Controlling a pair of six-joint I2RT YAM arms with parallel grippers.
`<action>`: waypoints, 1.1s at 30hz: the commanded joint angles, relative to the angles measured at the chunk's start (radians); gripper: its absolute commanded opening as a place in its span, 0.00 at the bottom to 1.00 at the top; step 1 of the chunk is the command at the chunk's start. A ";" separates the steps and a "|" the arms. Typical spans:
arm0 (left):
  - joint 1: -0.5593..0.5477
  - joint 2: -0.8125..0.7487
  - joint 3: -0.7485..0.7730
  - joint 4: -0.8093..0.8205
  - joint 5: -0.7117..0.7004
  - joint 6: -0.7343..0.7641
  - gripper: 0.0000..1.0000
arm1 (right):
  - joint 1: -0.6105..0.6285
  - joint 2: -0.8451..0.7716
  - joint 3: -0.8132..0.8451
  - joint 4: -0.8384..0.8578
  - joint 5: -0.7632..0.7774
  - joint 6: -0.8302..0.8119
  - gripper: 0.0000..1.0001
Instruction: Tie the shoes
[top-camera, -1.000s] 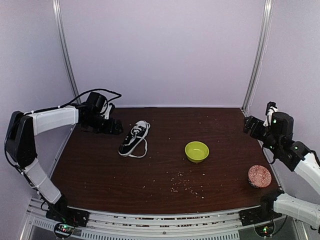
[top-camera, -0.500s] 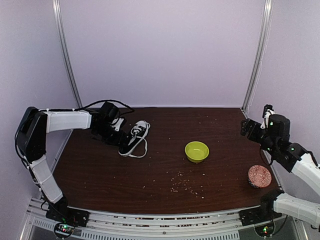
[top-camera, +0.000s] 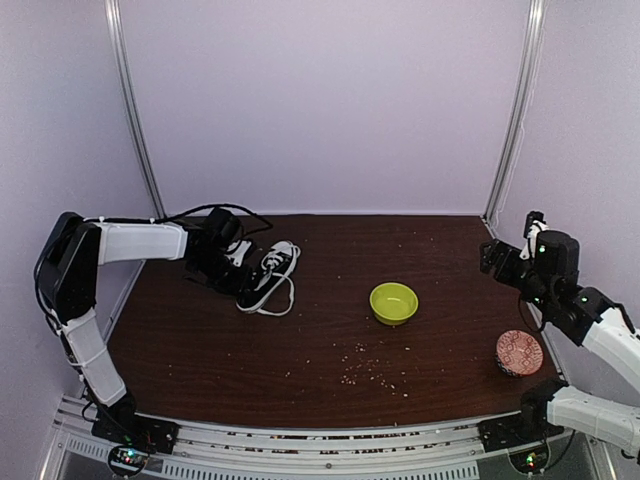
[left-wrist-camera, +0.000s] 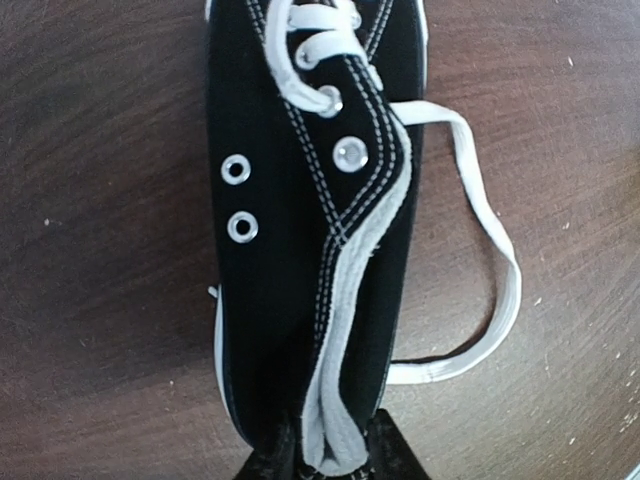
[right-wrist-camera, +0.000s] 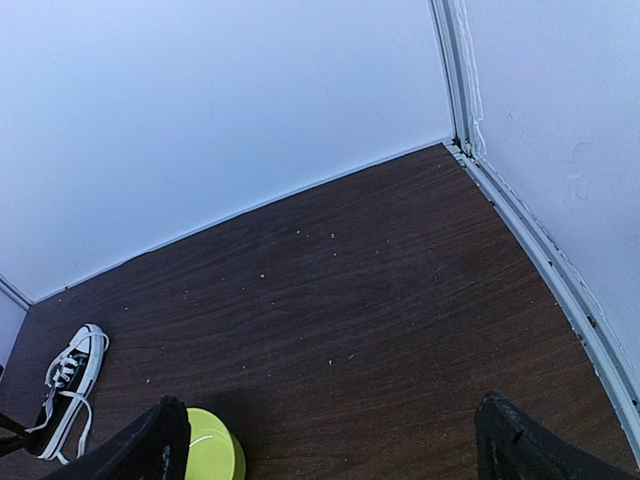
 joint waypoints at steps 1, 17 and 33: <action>-0.005 0.023 0.028 -0.016 0.012 -0.006 0.39 | -0.002 -0.017 -0.013 0.003 0.008 0.006 0.99; -0.004 -0.228 0.149 -0.243 -0.377 0.043 0.00 | -0.002 -0.060 -0.011 -0.043 0.040 -0.006 0.99; -0.031 -0.407 0.359 -0.396 -0.295 0.105 0.00 | -0.001 -0.050 -0.034 -0.017 0.026 0.024 0.99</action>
